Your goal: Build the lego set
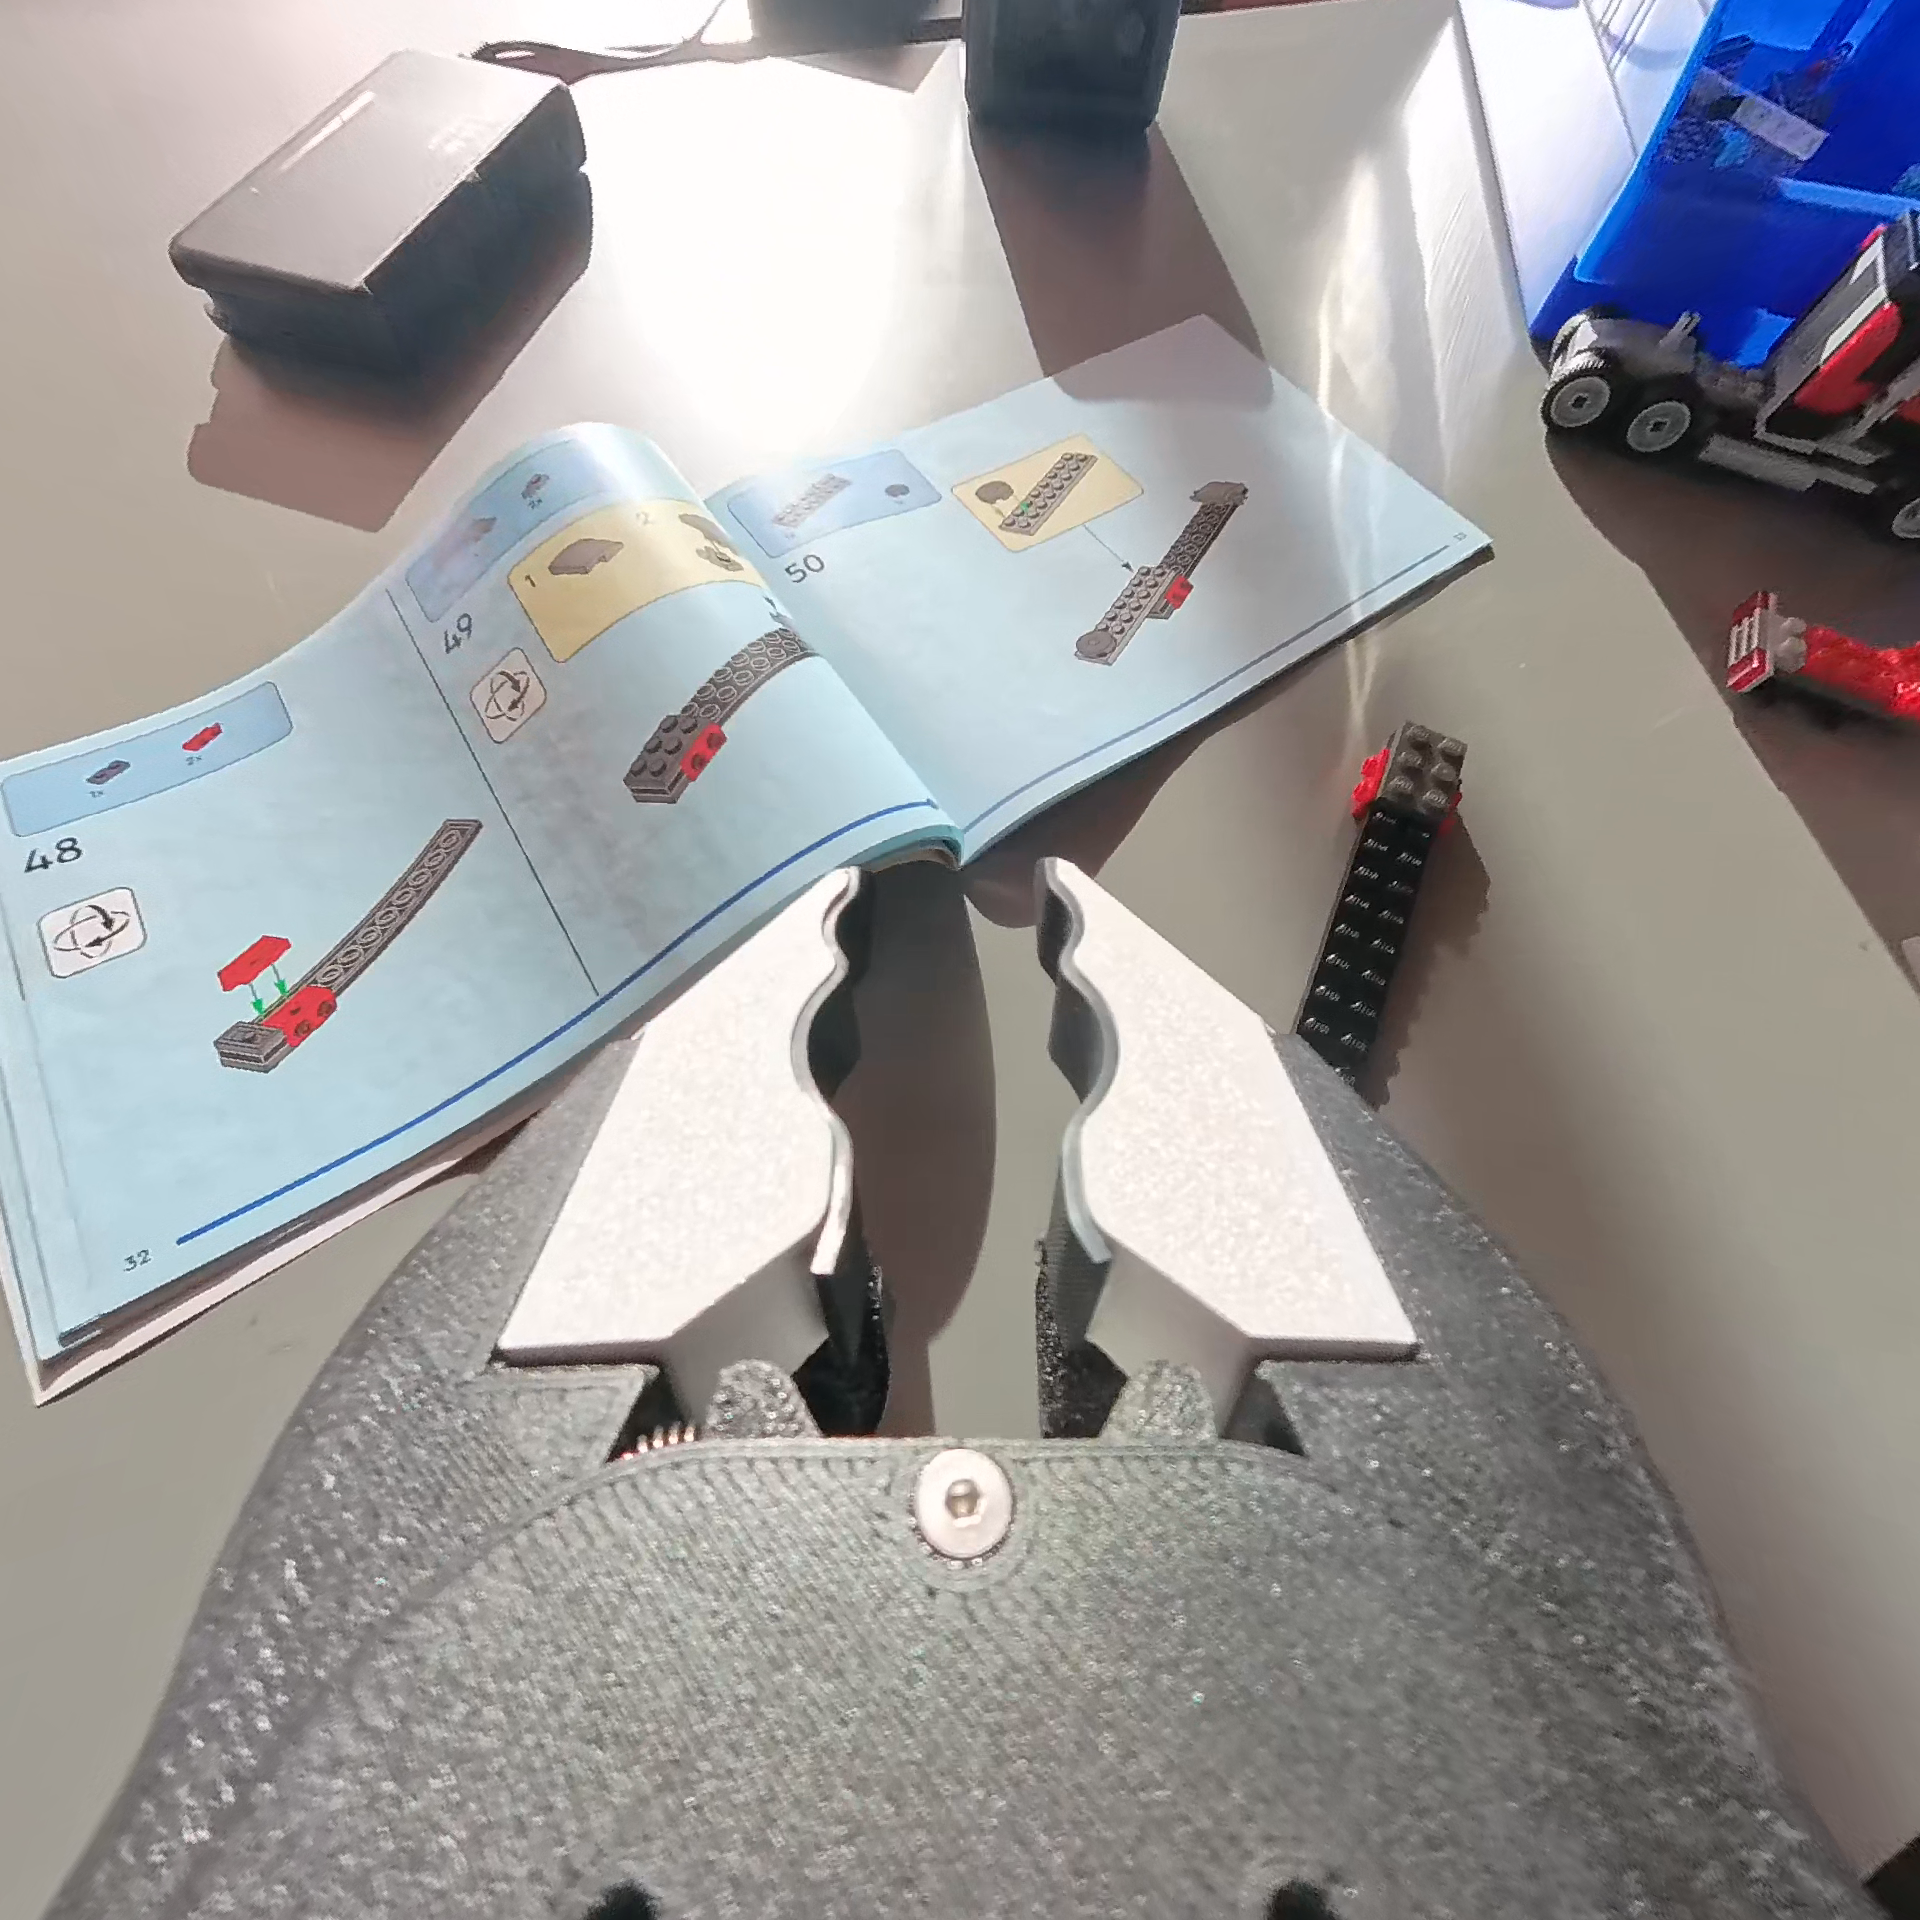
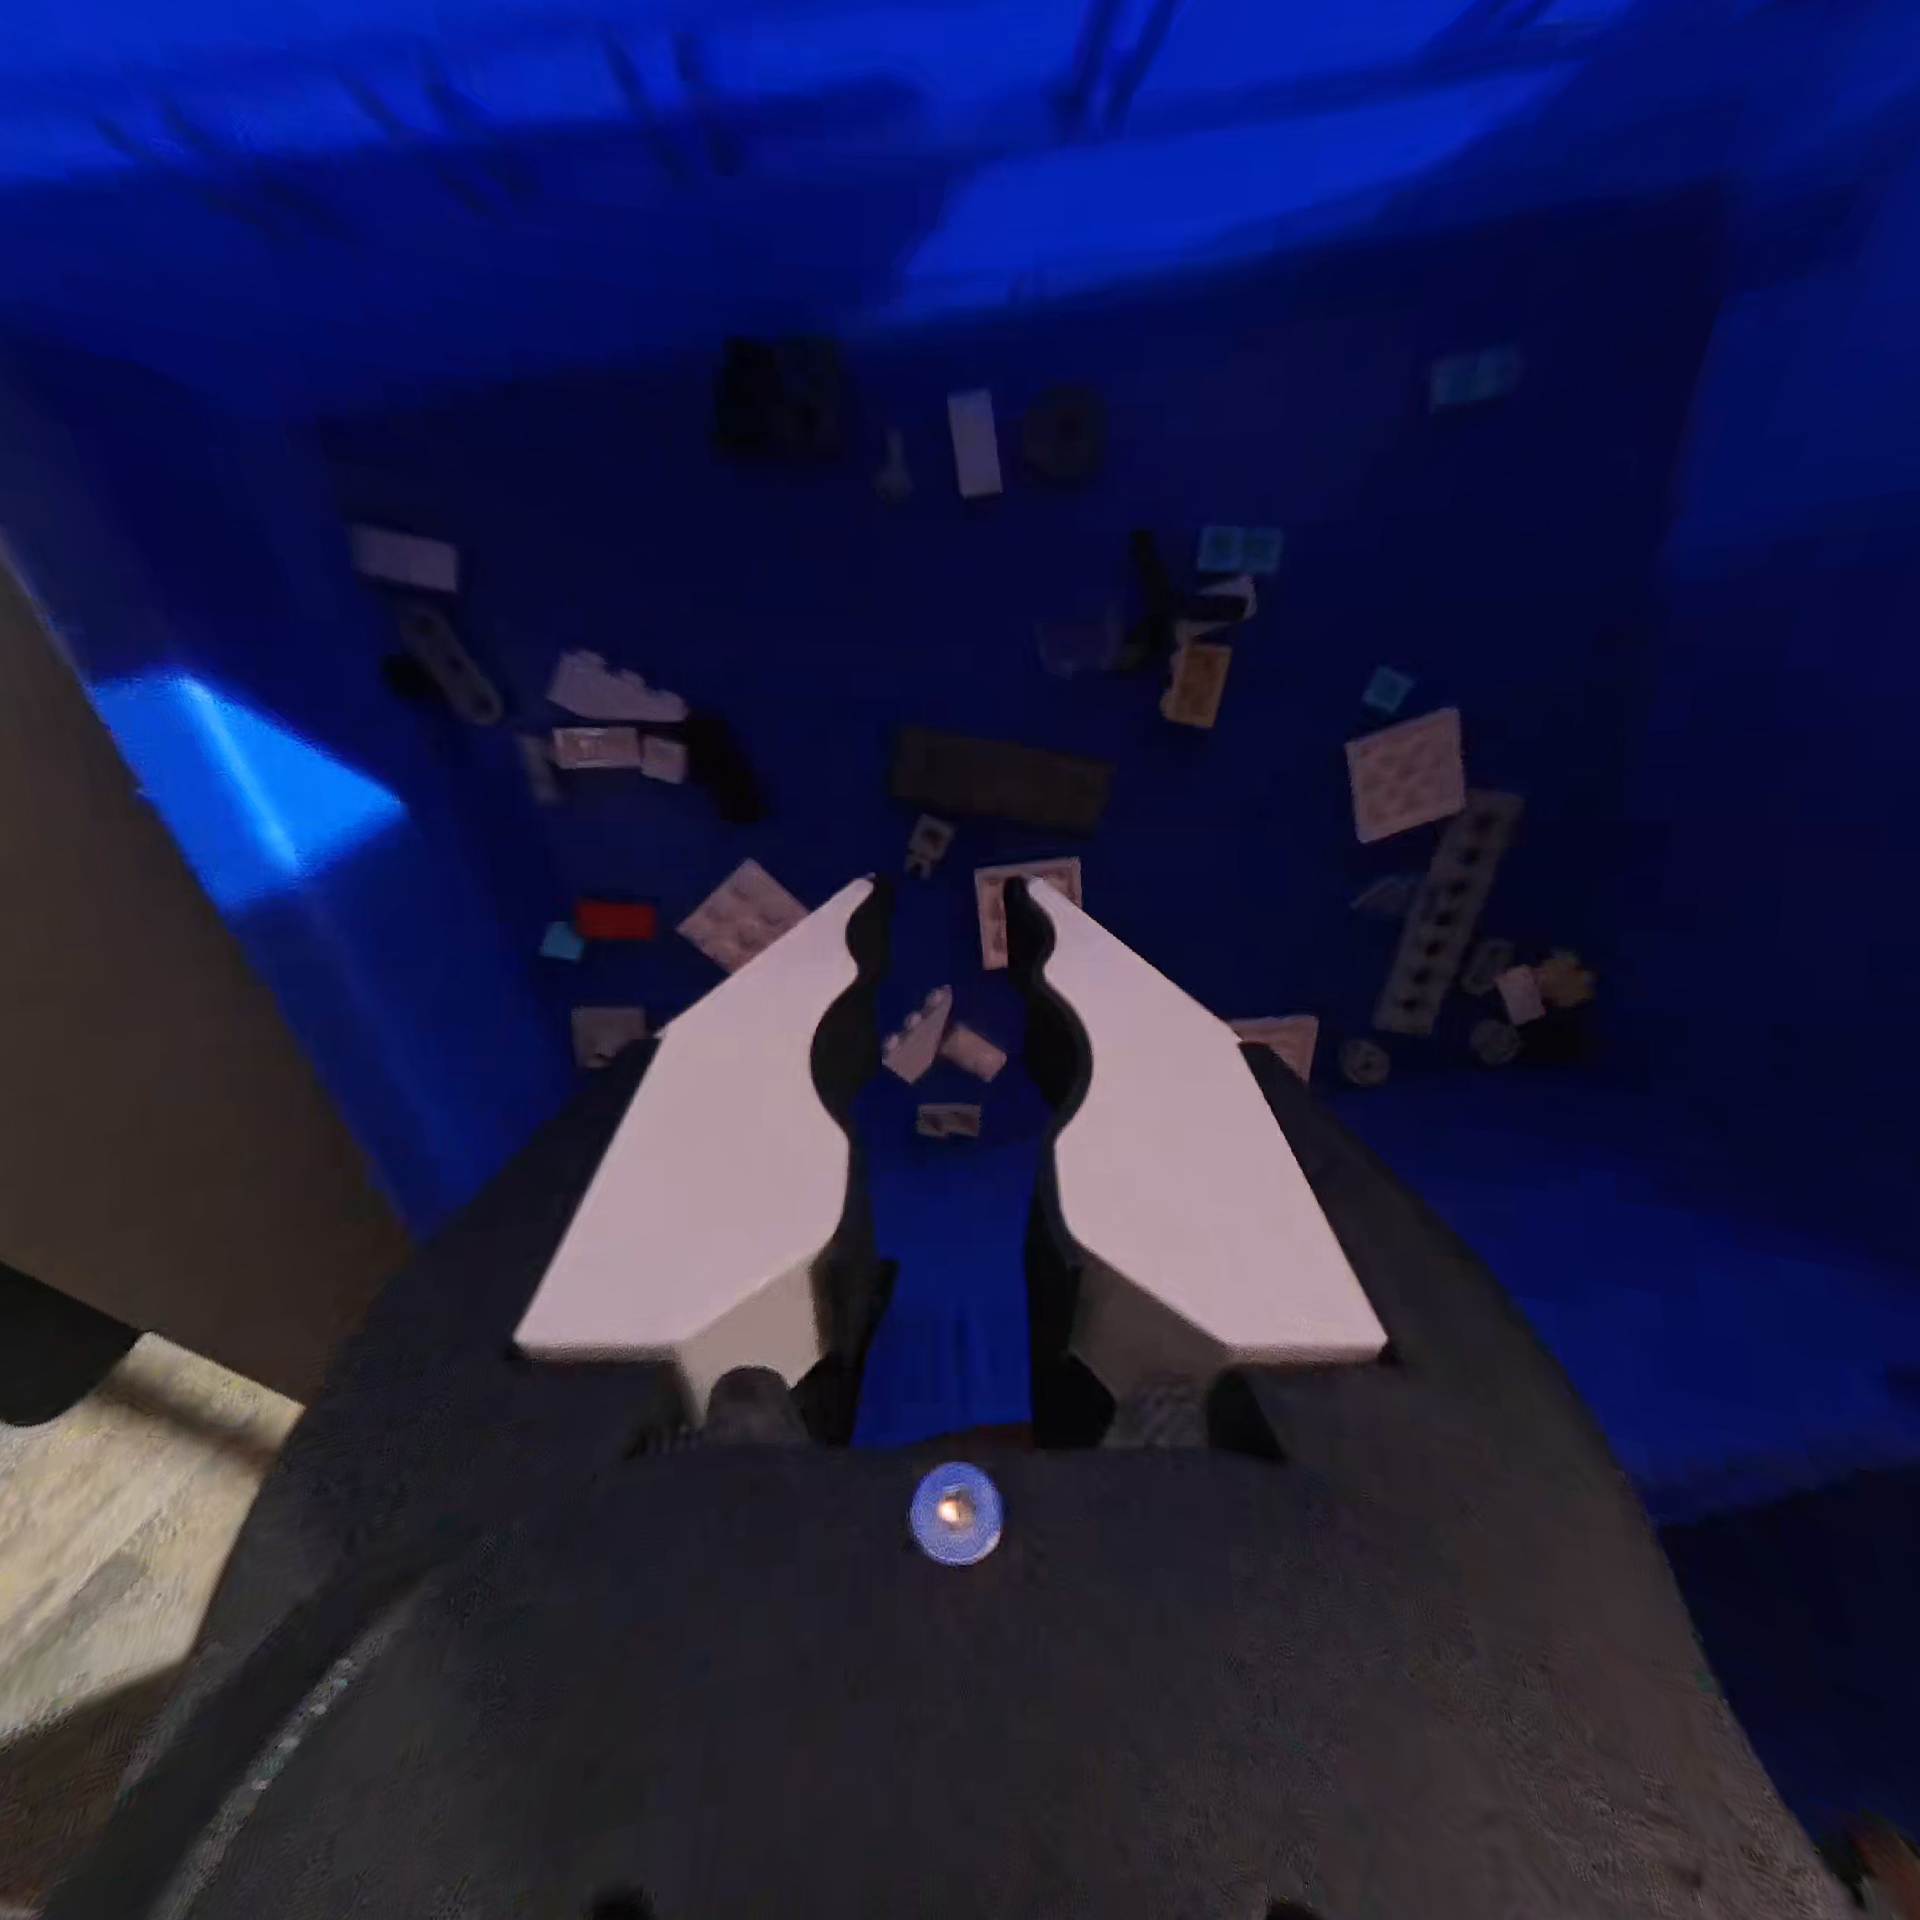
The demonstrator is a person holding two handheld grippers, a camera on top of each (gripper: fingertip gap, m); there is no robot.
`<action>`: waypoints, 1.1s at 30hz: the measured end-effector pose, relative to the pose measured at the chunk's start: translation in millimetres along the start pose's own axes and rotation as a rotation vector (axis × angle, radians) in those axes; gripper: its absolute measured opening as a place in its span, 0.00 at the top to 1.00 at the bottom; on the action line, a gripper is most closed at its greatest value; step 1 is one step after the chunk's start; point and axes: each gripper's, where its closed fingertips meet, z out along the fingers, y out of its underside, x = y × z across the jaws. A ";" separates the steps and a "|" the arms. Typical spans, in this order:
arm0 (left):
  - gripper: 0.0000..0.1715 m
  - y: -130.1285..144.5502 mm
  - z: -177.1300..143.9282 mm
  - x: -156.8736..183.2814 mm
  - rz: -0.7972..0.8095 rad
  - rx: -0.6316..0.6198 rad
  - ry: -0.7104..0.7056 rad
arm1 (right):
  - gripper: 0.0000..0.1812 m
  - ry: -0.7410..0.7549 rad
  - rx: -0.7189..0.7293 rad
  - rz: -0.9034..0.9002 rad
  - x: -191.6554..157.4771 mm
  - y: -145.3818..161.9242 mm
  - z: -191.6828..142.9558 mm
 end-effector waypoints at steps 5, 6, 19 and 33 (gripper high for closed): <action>0.81 1.2 0.8 -0.1 -0.001 -0.009 -0.002 | 0.86 -0.026 -0.093 -0.030 -2.2 9.4 19.8; 0.81 1.6 1.2 0.0 -0.006 -0.013 0.003 | 0.86 -0.022 -0.093 -0.029 -1.5 8.8 19.8; 0.81 -3.1 -3.1 0.2 -0.019 0.027 0.016 | 0.94 -0.030 -0.169 -0.108 -9.5 0.0 31.8; 0.81 -7.0 -6.6 -1.2 -0.084 0.061 0.065 | 0.94 -0.288 0.656 -0.237 -179.9 -137.4 -104.7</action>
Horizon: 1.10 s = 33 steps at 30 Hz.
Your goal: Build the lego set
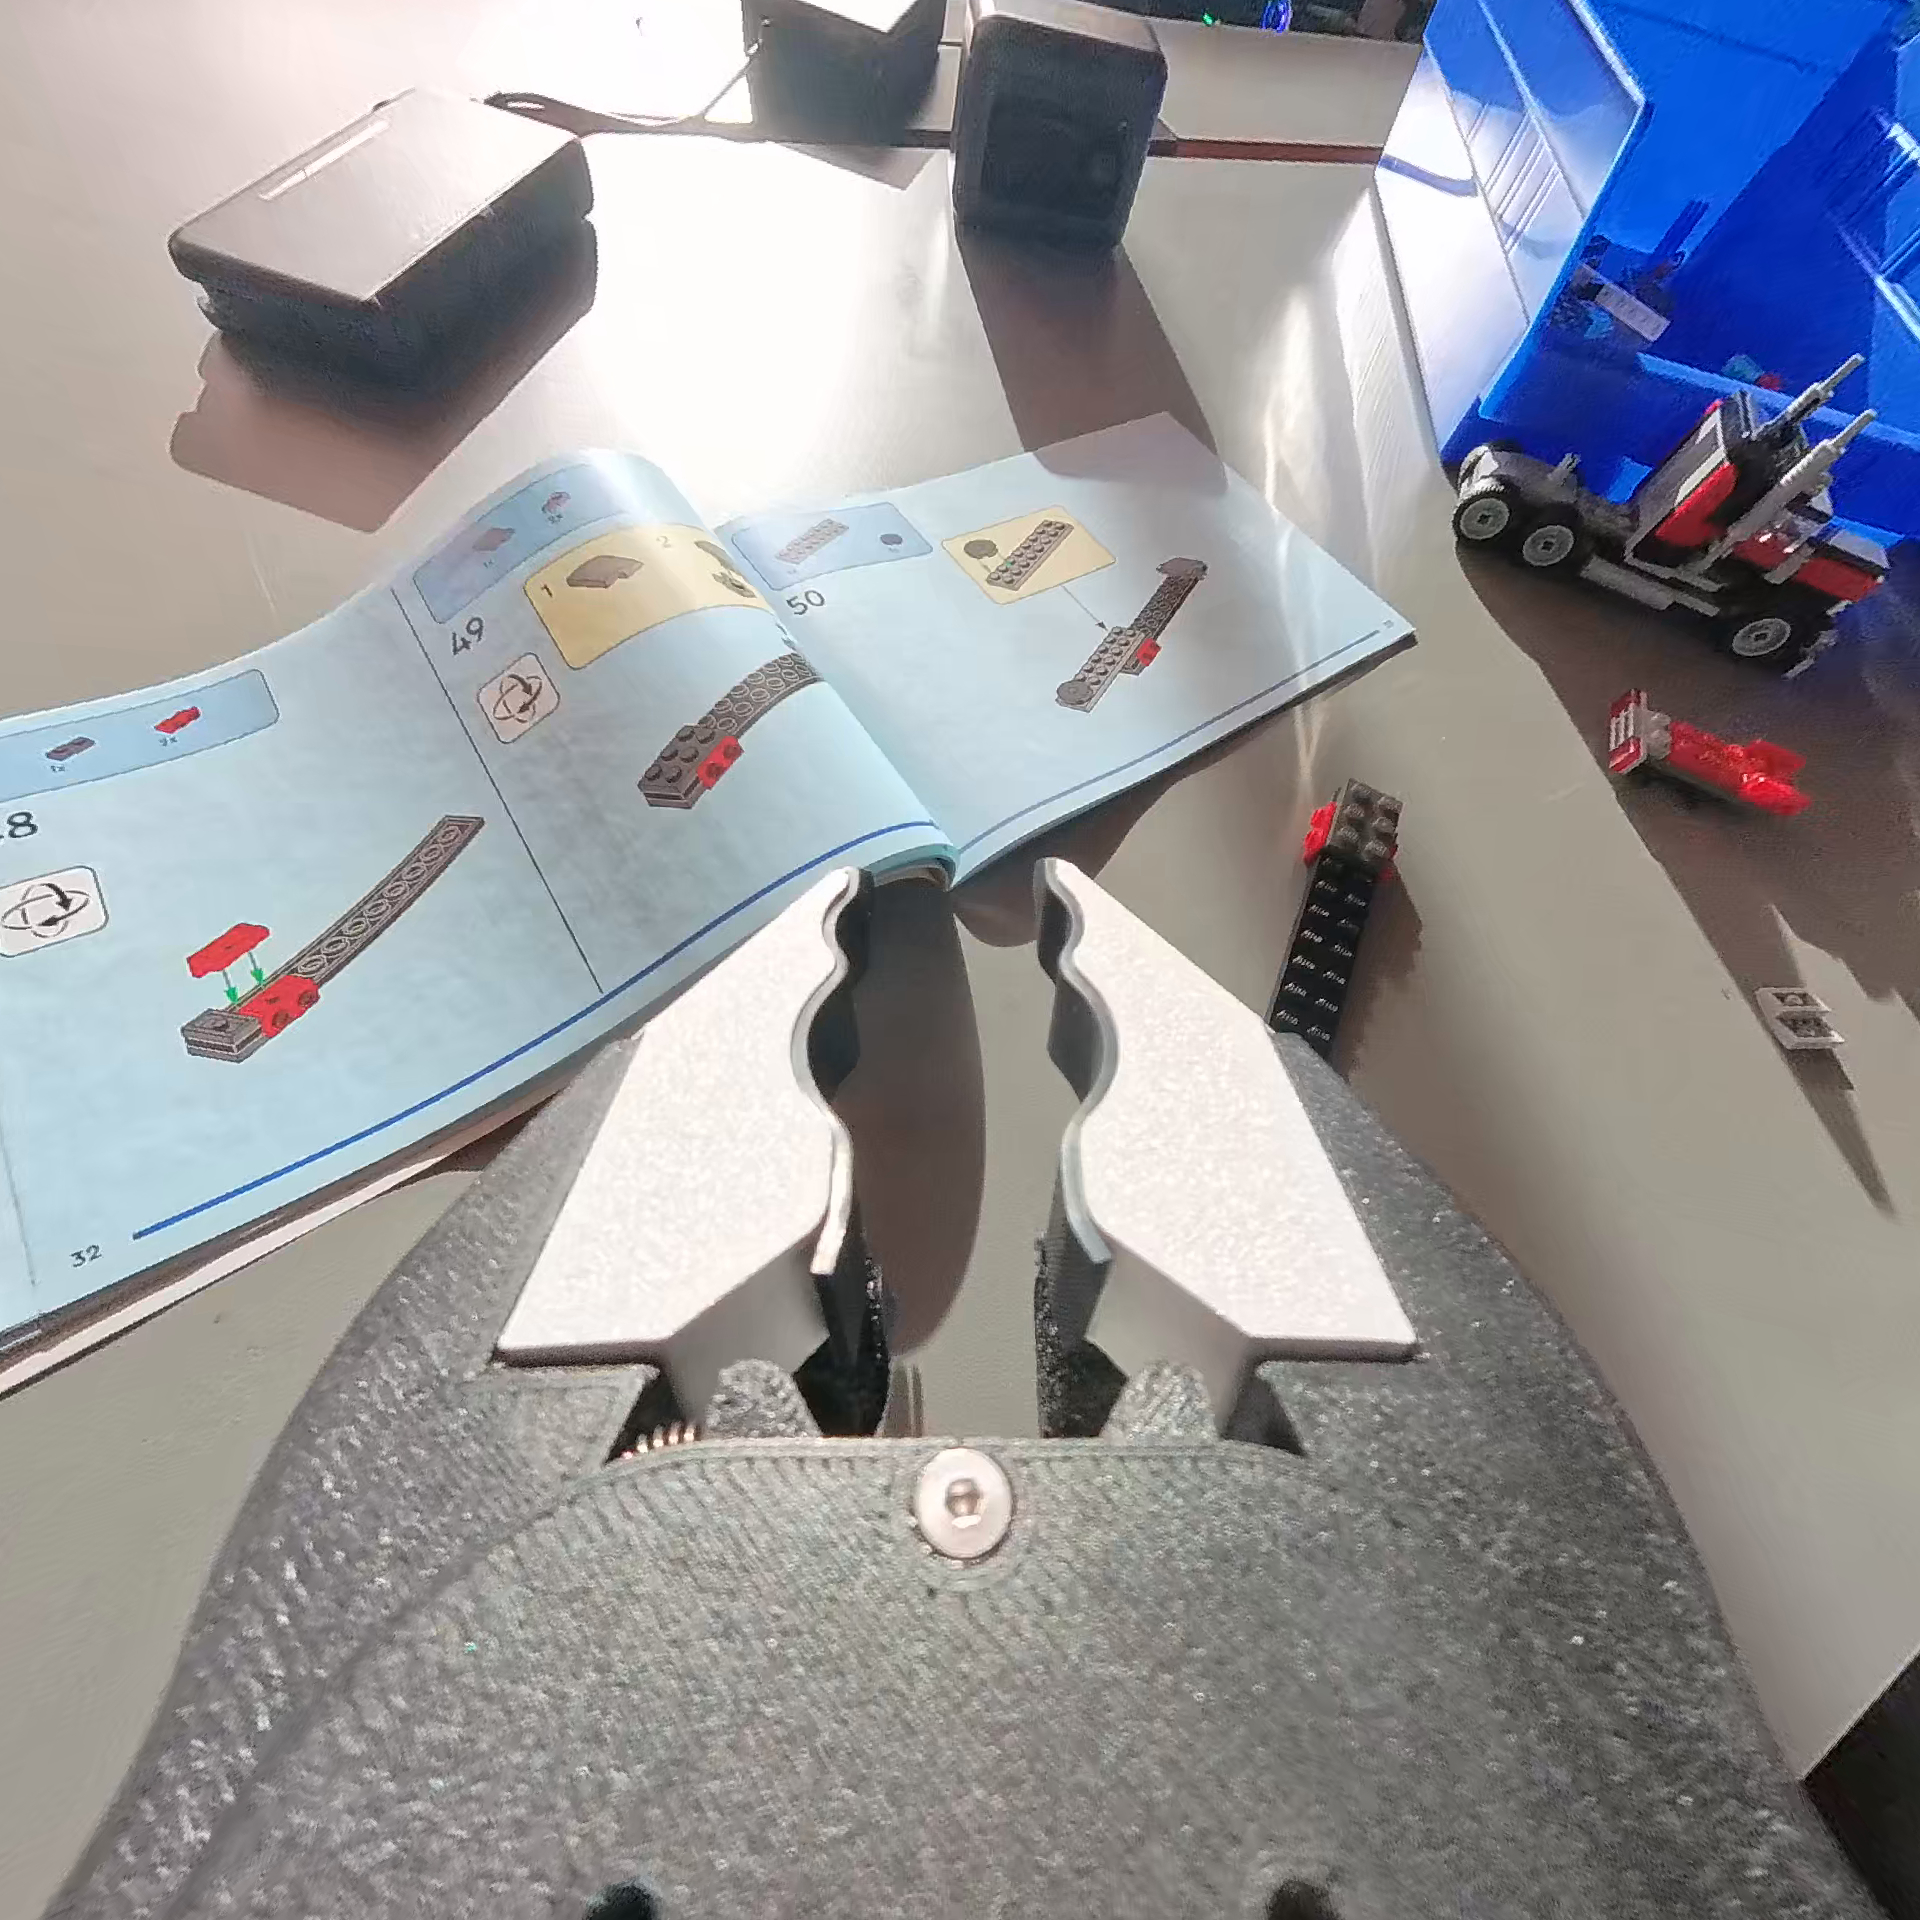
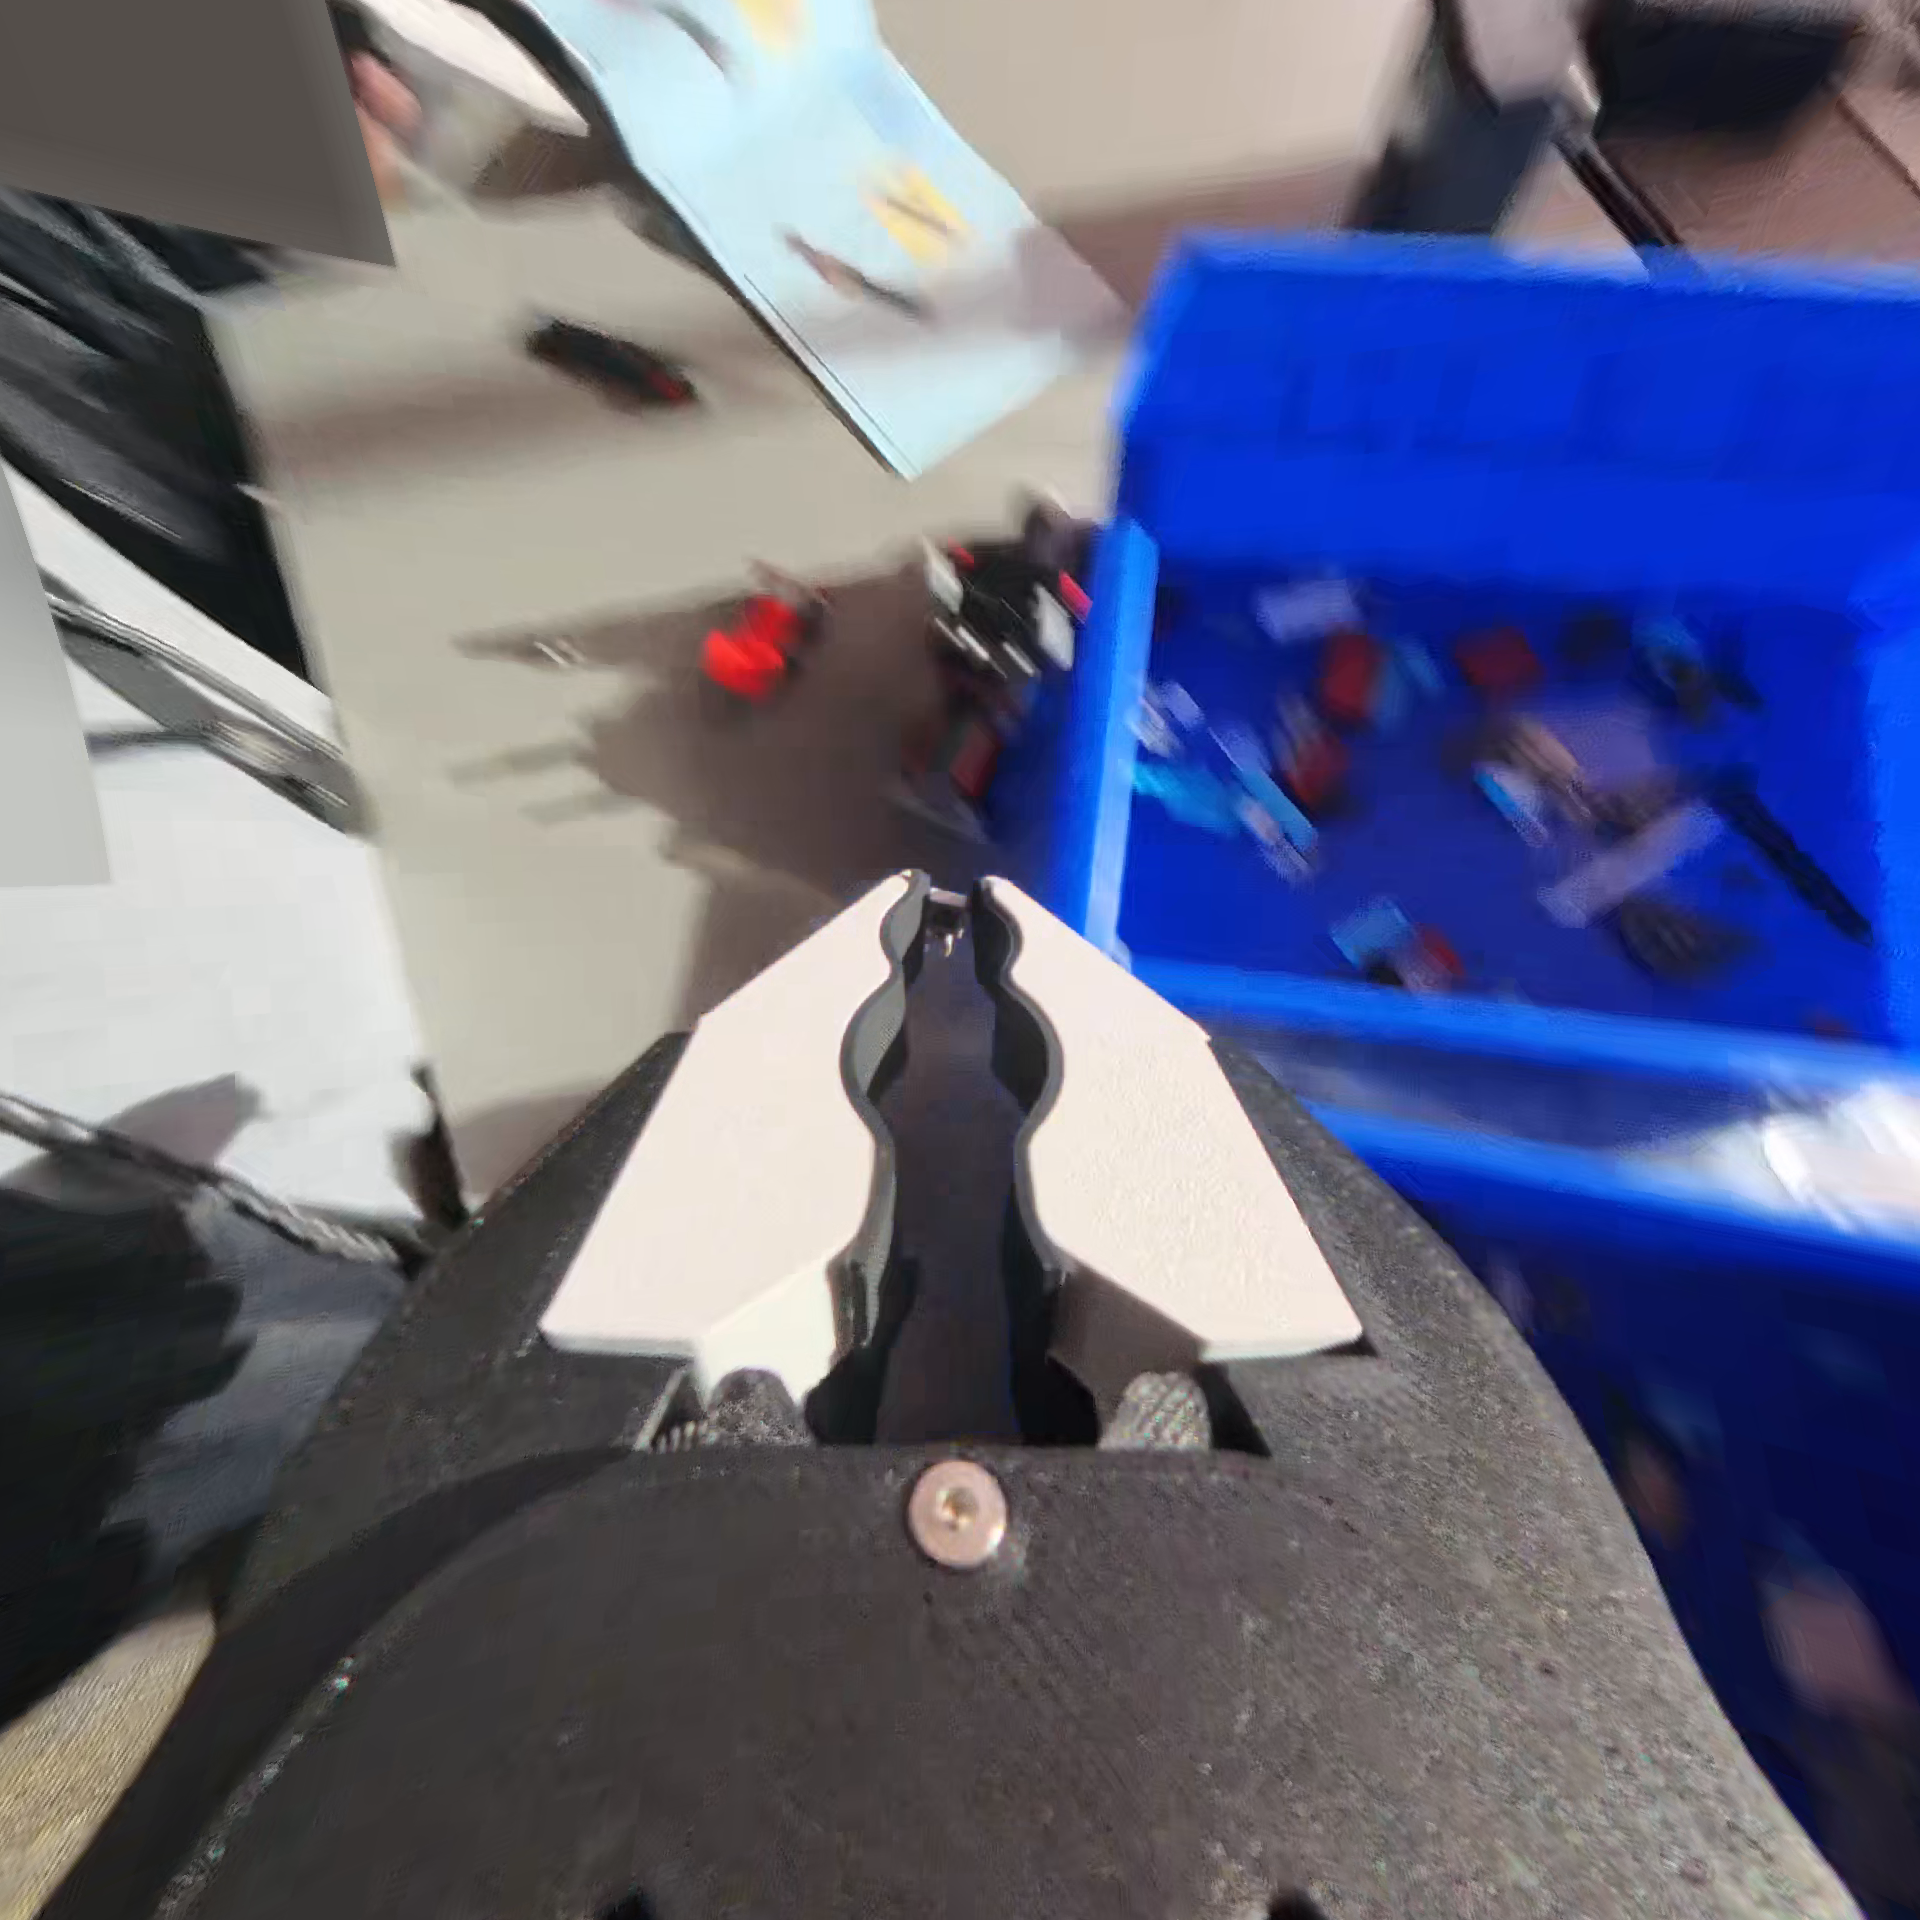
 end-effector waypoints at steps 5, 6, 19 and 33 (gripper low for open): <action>0.81 -0.9 -1.0 0.7 0.025 0.010 -0.017 | 0.94 -0.254 0.181 -0.048 -92.6 -45.0 102.2; 0.81 -1.5 -1.7 0.6 0.028 0.016 -0.020 | 0.94 -0.273 0.180 -0.037 -102.1 -45.9 125.3; 0.81 -8.2 -10.1 -5.8 -0.081 0.085 0.017 | 0.83 -0.181 0.116 -0.009 -112.7 -13.3 190.6; 0.81 1.1 -0.4 -7.1 -0.035 0.000 -0.036 | 0.86 0.272 0.694 0.253 -17.9 34.2 18.5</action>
